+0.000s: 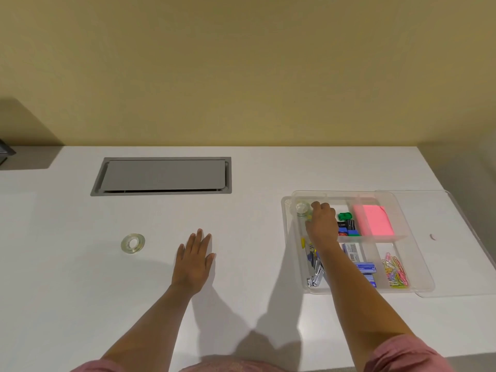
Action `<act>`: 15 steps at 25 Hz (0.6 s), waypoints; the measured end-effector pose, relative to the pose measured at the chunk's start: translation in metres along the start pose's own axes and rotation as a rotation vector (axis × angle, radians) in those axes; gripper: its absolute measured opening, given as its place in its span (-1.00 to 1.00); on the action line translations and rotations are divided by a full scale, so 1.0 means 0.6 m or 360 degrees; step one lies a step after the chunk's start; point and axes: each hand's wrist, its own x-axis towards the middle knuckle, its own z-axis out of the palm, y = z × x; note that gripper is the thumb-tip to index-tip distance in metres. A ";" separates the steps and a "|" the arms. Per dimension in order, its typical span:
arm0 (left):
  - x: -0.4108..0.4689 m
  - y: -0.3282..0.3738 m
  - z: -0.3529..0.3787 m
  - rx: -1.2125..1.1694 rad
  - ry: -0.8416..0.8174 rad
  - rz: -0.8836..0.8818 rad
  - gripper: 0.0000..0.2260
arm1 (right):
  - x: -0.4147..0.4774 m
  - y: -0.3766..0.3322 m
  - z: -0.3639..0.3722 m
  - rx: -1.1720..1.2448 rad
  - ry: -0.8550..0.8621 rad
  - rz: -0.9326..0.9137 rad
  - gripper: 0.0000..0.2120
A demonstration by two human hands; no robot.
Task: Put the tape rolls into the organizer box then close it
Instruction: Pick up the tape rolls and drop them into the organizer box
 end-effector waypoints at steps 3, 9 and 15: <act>-0.002 -0.001 -0.003 -0.0001 -0.0001 0.0002 -0.02 | -0.009 -0.016 -0.009 0.0171 0.0184 0.0008 -0.71; -0.032 -0.026 -0.005 -0.0080 0.0026 -0.0029 -0.01 | -0.052 -0.115 -0.016 0.0384 0.0513 -0.0282 -0.77; -0.084 -0.093 -0.011 -0.0094 0.0050 -0.0099 -0.02 | -0.125 -0.235 0.021 0.0377 0.0283 -0.0493 -0.74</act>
